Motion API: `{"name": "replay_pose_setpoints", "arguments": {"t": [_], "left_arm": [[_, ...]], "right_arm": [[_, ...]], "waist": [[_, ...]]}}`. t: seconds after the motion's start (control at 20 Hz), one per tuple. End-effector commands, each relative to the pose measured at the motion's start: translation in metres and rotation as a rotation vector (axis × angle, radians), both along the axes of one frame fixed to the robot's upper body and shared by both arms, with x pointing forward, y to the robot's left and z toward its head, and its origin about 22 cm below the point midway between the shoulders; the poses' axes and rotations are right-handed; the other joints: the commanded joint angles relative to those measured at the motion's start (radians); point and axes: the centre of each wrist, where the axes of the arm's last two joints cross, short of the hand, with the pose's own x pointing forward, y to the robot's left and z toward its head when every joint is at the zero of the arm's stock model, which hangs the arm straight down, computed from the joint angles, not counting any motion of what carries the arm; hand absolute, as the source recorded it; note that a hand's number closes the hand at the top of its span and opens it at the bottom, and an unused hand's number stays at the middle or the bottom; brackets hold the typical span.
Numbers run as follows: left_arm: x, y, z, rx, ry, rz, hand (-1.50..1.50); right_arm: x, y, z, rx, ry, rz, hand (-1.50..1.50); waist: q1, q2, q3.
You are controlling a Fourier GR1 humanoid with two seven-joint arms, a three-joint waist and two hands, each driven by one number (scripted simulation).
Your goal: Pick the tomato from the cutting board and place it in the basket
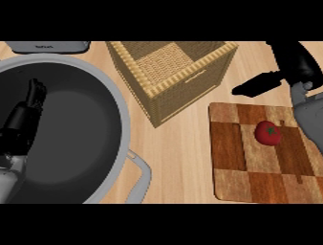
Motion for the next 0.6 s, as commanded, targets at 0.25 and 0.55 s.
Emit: {"name": "replay_pose_setpoints", "arguments": {"t": [0.25,0.55], "left_arm": [[0.002,0.001,0.012,-0.008,0.003,-0.068,0.0],[0.002,0.005,0.016,-0.006,0.019,-0.081,0.0]], "right_arm": [[0.005,0.001,0.089,-0.306,0.458,0.151,-1.5],[0.008,-0.027,0.084,-0.344,0.616,0.128,-1.5]], "waist": [[0.013,0.009,0.006],[0.009,0.015,0.009]]}}
